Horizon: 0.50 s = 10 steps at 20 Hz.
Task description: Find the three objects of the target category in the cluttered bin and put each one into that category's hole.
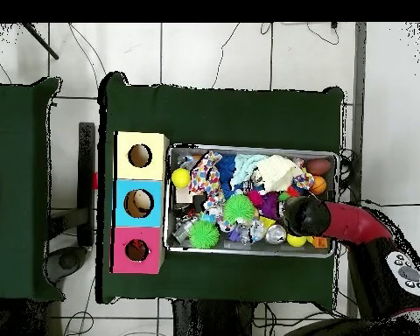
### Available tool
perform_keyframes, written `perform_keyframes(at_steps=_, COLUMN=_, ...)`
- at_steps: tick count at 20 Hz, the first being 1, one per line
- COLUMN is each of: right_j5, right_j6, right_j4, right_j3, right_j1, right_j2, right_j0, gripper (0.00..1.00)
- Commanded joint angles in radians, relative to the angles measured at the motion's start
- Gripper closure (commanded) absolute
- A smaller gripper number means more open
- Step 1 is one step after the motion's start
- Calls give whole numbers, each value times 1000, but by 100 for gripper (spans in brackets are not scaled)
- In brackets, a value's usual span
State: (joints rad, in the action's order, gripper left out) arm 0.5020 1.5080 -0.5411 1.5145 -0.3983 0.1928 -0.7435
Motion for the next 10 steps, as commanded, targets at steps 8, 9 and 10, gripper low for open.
perform_keyframes(at_steps=8, right_j5=-51, right_j6=72, right_j4=90, right_j3=-26, right_j1=20, right_j2=178, right_j0=87, gripper=0)
perform_keyframes(at_steps=9, right_j5=-57, right_j6=74, right_j4=89, right_j3=-19, right_j1=18, right_j2=173, right_j0=87, gripper=0)
perform_keyframes(at_steps=10, right_j5=-61, right_j6=83, right_j4=88, right_j3=-11, right_j1=12, right_j2=163, right_j0=89, gripper=0)
